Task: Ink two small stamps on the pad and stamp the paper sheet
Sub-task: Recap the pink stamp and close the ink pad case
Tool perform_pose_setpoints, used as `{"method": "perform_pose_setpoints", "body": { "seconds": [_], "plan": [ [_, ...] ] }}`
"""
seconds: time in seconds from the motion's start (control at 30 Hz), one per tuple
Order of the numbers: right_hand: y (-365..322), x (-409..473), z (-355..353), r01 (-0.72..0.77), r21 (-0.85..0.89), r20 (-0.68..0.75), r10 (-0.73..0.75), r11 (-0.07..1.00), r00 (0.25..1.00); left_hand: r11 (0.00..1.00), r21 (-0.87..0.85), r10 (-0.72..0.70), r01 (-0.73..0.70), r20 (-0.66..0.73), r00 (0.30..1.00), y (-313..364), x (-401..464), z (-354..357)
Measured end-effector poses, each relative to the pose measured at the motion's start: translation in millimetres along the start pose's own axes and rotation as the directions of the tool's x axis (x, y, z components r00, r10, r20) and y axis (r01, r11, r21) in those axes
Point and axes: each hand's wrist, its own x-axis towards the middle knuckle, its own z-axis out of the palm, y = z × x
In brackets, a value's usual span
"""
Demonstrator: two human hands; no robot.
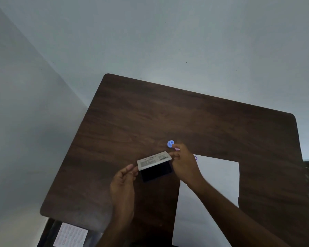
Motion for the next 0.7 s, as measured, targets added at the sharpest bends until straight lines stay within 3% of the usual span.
{"method": "perform_pose_setpoints", "body": {
  "seconds": [0.7],
  "plan": [
    [17.4, -3.2, 15.5, -0.069, -0.043, 0.023, 0.070, 0.997, 0.997, 0.936, 0.348, -0.069, 0.050, 0.043, 0.997, -31.6, 3.8, -8.2]
  ]
}}
